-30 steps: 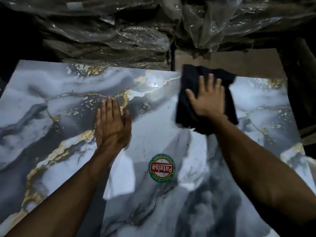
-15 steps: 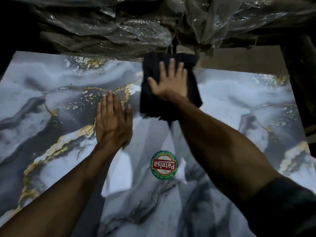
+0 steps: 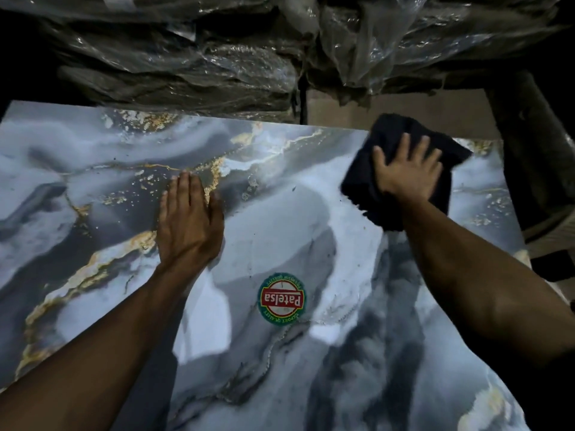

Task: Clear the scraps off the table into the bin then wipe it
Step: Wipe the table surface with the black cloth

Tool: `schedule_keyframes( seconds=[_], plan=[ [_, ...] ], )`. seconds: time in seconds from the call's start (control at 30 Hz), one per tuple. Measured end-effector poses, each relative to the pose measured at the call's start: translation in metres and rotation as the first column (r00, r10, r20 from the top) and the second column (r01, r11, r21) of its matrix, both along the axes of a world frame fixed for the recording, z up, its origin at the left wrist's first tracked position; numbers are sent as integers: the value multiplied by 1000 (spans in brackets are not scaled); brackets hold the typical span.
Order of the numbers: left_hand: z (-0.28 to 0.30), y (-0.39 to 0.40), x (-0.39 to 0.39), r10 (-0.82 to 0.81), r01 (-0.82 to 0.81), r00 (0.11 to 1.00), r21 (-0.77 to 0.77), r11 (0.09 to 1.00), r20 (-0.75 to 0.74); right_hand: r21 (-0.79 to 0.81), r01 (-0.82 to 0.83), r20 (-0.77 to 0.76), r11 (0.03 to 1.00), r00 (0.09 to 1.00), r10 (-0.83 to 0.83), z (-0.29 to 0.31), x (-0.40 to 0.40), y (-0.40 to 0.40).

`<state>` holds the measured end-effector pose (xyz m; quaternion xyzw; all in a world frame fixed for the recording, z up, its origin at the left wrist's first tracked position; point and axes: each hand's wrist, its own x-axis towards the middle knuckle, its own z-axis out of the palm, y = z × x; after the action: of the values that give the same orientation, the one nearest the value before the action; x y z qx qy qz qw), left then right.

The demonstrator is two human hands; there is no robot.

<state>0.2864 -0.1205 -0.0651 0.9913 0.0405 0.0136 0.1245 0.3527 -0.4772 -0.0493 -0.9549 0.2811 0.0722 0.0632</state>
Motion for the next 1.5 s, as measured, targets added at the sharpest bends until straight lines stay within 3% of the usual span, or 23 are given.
schedule_keyframes(
  seconds=[0.1,0.23,0.33,0.43,0.53,0.6,0.63,0.73,0.8,0.9,1.0,1.07,1.13,1.3,1.4,1.5],
  plan=[
    [0,-2,-1,8,-8,1000,-12,1000,19,5,168,-18,986,986,-168,2,-16,-28],
    [-6,-1,-5,-10,4,992,48,999,127,13,132,-15,991,991,-132,6,-2,-8],
    [-9,1,-5,-20,12,989,50,999,146,-35,-218,19,975,976,219,2,20,64],
    [-5,3,-1,10,-10,994,-6,1000,107,33,-592,25,805,806,592,-6,11,173],
    [1,3,3,40,-37,999,-87,996,37,17,-757,50,653,653,756,-7,-22,223],
    [4,2,2,28,-23,998,-110,994,47,36,-744,20,667,668,744,-7,-29,203],
    [4,3,1,22,-16,998,-113,993,52,30,-693,21,720,721,693,-3,-31,184],
    [5,3,-1,11,-7,999,-98,995,38,6,-444,10,896,896,444,-3,-44,114],
    [6,2,-1,13,-11,1000,-86,996,26,-22,-275,6,961,961,275,-2,-62,63],
    [6,2,0,8,-7,1000,-73,997,16,-40,-75,-42,996,996,74,1,-88,3],
    [3,1,0,13,-12,1000,-60,998,25,-31,26,-68,999,997,-28,1,-95,-3],
    [2,1,-1,19,-17,1000,-63,998,26,-27,-20,-42,999,999,19,2,-92,30],
    [1,1,0,14,-12,999,-63,998,42,-35,-201,-3,979,980,201,-1,-92,86],
    [3,2,0,43,-39,998,-102,994,35,36,-589,59,807,808,587,-7,-113,212],
    [3,1,-1,44,-38,997,-92,995,61,38,-607,50,794,794,605,-7,-117,191],
    [1,2,-2,32,-26,997,-86,996,67,-20,-424,21,905,905,425,-8,-124,125]
  ],
)
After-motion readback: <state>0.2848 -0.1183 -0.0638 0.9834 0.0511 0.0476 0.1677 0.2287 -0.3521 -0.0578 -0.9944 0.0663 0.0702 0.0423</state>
